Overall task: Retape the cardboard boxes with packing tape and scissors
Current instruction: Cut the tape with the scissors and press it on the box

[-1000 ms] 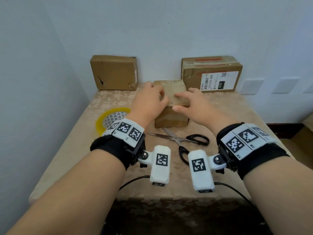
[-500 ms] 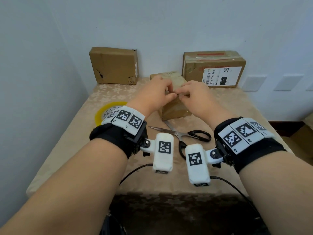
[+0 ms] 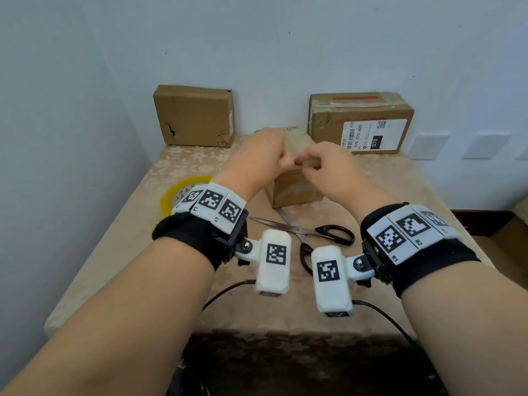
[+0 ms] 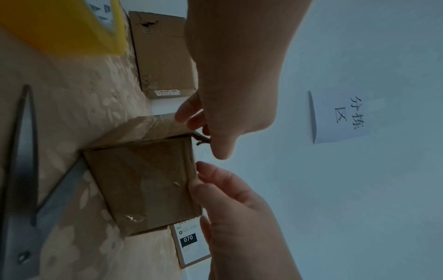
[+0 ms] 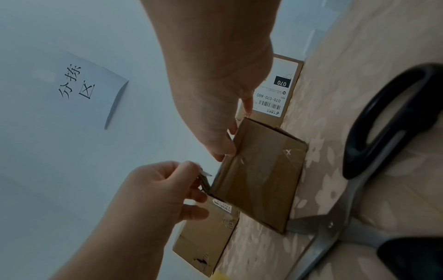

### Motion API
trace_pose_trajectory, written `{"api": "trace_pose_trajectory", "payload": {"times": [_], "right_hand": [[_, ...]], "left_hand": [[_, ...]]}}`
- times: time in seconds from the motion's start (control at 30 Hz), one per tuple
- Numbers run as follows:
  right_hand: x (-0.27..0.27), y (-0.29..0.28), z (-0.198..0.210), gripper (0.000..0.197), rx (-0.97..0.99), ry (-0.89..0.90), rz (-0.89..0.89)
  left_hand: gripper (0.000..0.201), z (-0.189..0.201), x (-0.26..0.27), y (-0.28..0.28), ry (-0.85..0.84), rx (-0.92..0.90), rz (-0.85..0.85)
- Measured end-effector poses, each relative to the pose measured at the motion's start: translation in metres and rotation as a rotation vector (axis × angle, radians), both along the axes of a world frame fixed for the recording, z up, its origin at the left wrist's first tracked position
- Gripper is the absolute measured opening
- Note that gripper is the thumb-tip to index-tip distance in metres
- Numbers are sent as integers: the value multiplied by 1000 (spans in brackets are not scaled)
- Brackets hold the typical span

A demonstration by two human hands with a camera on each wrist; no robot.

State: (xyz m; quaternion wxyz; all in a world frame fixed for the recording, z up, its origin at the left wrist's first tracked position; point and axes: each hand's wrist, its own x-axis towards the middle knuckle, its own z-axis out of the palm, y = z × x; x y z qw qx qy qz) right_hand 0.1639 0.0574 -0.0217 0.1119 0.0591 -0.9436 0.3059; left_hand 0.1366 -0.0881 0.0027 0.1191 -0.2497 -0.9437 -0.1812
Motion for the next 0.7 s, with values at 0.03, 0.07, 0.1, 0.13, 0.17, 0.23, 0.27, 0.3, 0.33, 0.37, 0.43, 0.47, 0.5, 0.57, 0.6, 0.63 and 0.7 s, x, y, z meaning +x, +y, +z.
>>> {"api": "trace_pose_trajectory", "payload": {"times": [0.03,0.07,0.1,0.13,0.17,0.23,0.27,0.3,0.33,0.37,0.43,0.47,0.5,0.57,0.6,0.63,0.7], "right_hand": [[1,0,2,27,-9,-15,-2],[2,-1,5,25,-24,-36,0],[2,-2,7,23,-43,-69,3],[2,-5,8,22,-65,-93,12],[2,-9,9,18,-72,-107,11],[0,-18,7,14,-39,-87,-32],[-3,-22,4,22,-24,-72,-70],[-6,-26,2,29,-24,-64,-120],[-10,-29,0,32,-26,-46,-167],[-13,-31,-2,34,-34,-36,-207],[-19,-32,-4,35,-99,-30,-217],[-21,-31,-5,35,-137,-35,-199],[-21,-29,-4,33,-164,-48,-189],[-22,-24,-1,28,-188,-75,-171],[-22,-21,0,27,-199,-91,-167],[-22,-17,1,24,-202,-99,-161],[-22,-11,-2,15,-181,-78,-172]], "left_hand": [[16,-2,0,-4,-1,66,-14],[15,-6,0,-7,-19,141,-22],[14,-9,0,-9,-55,217,-28],[15,-12,-1,-11,-99,288,-30],[16,-15,-1,-13,-142,350,-31],[18,-18,-1,-15,-214,439,-41],[18,-20,-1,-16,-242,481,-44],[18,-21,-2,-17,-267,528,-44],[16,-22,-3,-19,-288,569,-41],[13,-23,-4,-21,-298,581,-36],[13,-26,-7,-26,-248,468,-12],[19,-29,-9,-29,-212,384,-6],[25,-31,-10,-32,-184,316,-14],[35,-35,-10,-33,-162,246,-55],[37,-36,-9,-33,-152,230,-67],[38,-37,-8,-32,-133,216,-73],[36,-38,-7,-28,-83,172,-63]]}}
